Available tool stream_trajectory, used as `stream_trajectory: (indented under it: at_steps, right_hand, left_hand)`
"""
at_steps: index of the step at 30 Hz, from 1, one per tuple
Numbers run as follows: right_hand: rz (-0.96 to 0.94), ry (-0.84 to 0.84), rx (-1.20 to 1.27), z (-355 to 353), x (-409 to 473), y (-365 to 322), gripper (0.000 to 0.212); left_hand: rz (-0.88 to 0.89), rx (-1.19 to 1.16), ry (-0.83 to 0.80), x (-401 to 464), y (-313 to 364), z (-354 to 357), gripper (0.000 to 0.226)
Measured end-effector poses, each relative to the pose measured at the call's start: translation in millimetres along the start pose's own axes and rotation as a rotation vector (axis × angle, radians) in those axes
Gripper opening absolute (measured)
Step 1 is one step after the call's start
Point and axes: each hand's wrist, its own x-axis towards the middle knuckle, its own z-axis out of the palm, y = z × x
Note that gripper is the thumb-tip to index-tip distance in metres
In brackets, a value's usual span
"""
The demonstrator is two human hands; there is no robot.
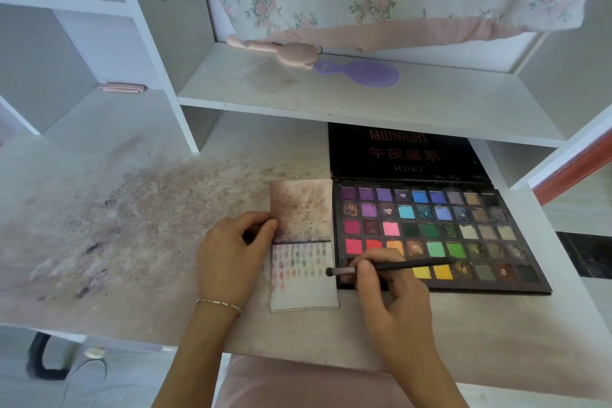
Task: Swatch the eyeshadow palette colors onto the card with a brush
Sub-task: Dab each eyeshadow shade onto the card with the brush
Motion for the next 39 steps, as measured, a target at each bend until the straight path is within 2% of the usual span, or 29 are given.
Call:
stream_trajectory:
  at_steps: [9,39]
  right_hand:
    - [0.002,-0.189,-0.061,24,2,-4,0.012]
    - [-0.036,-0.241,-0.134,24,0,-1,0.008]
  left_hand:
    - [0.024,0.008,-0.003,0,0,-1,0.008]
    - [0.006,0.02,-0.002,1,0,-1,0.008]
